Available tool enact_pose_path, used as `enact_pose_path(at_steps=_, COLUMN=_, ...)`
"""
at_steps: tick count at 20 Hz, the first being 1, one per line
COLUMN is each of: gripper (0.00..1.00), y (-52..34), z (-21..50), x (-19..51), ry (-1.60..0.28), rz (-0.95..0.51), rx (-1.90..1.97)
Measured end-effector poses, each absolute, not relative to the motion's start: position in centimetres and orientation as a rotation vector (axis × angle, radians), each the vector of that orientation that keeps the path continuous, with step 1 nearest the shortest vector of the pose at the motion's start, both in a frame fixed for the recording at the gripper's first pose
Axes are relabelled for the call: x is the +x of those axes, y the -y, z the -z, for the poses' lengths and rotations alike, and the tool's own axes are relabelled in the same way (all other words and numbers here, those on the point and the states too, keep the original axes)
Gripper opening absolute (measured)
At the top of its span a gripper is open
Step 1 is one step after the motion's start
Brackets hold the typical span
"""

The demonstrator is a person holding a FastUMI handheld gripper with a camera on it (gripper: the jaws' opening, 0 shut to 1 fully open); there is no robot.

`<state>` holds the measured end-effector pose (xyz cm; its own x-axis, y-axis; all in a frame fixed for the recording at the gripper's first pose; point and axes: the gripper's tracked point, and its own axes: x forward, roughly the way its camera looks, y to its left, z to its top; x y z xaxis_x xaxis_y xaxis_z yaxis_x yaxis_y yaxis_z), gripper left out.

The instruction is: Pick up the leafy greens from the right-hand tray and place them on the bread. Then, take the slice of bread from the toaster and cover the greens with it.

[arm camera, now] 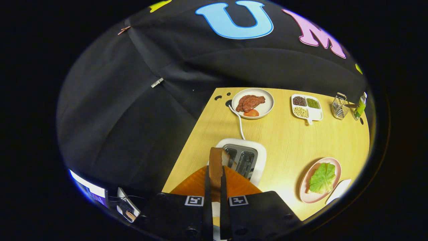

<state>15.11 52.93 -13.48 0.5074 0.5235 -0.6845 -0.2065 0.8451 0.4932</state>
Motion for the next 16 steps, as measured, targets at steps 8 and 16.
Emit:
enact_pose_path(at_steps=8, gripper=0.13, y=-45.4, z=8.2, x=15.0, ry=-0.841, rz=-0.469, rx=0.501)
enact_pose_path(at_steps=16, gripper=0.13, y=-32.1, z=11.1, x=13.5, ry=-0.786, rz=-0.373, rx=0.427)
